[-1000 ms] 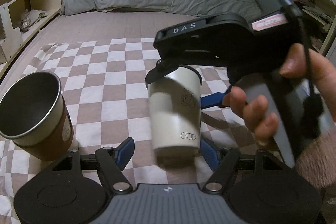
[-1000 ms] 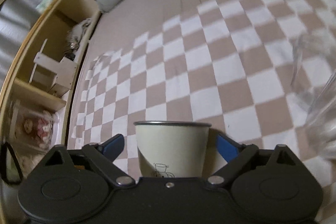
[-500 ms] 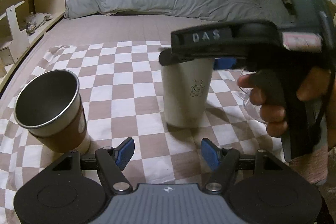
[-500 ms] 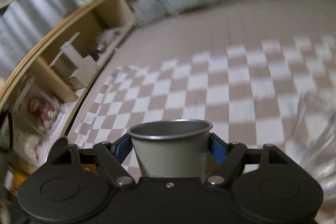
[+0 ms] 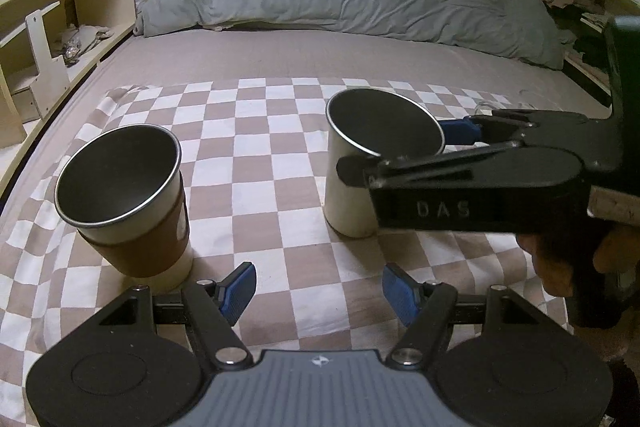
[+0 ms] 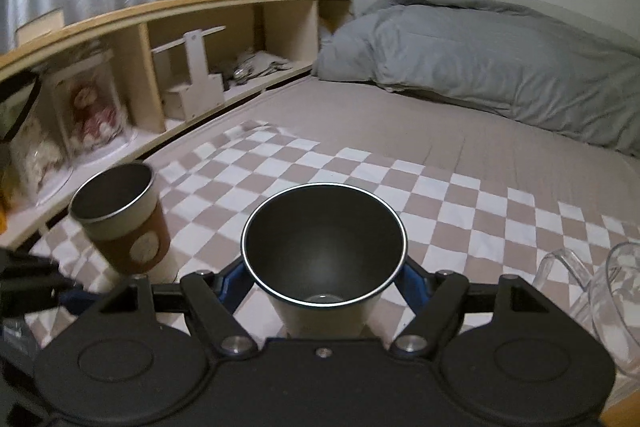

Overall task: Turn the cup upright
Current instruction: 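Set the cream cup upright on the cloth and open the right tool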

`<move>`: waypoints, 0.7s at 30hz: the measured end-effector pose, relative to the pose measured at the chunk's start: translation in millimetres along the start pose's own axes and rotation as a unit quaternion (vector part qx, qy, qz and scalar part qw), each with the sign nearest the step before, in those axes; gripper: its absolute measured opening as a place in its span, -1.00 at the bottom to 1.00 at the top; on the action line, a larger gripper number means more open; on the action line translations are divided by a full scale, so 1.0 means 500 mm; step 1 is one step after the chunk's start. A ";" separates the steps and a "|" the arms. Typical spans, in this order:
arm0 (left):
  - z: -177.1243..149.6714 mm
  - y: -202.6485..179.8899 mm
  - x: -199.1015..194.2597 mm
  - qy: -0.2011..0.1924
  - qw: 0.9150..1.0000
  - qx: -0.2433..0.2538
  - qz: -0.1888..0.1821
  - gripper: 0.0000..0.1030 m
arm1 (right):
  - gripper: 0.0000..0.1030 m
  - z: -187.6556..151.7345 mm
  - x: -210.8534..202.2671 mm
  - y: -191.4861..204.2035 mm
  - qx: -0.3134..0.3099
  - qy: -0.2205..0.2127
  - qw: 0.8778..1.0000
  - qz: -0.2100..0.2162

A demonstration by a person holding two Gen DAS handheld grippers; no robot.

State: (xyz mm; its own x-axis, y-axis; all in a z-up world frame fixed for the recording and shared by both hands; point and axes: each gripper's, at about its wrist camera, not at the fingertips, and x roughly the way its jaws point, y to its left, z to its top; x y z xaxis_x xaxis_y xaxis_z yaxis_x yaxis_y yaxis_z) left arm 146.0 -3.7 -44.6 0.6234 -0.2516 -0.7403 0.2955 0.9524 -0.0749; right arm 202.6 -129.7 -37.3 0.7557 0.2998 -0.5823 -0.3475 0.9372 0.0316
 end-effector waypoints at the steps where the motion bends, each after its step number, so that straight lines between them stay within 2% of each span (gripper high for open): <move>1: 0.000 -0.001 -0.001 0.000 1.000 0.001 -0.001 0.37 | 0.48 -0.004 -0.003 0.006 -0.003 0.001 1.000 -0.001; 10: -0.002 -0.002 -0.006 -0.004 1.000 0.001 -0.004 0.37 | 0.48 -0.009 -0.016 0.011 0.004 0.015 1.000 0.003; 13: -0.002 -0.002 -0.008 -0.005 1.000 0.000 -0.003 0.46 | 0.50 -0.008 -0.017 0.012 0.002 0.018 1.000 -0.002; 15: -0.002 -0.005 -0.013 -0.008 1.000 0.001 -0.002 0.48 | 0.75 -0.005 -0.023 0.009 0.008 0.014 1.000 -0.004; 17: 0.000 -0.007 -0.019 -0.014 1.000 0.002 -0.001 0.49 | 0.84 -0.002 -0.035 0.003 0.012 0.007 1.000 -0.004; 21: 0.003 -0.010 -0.042 -0.033 0.999 0.004 0.004 0.55 | 0.90 0.003 -0.079 -0.004 0.018 -0.012 1.000 -0.011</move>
State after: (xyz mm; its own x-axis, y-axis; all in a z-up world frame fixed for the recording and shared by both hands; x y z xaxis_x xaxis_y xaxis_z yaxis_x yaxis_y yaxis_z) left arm 132.3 -3.6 -27.6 0.6721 -0.2552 -0.6951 0.2956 0.9532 -0.0641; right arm 174.3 -143.4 -13.4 0.7761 0.2831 -0.5636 -0.3112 0.9491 0.0482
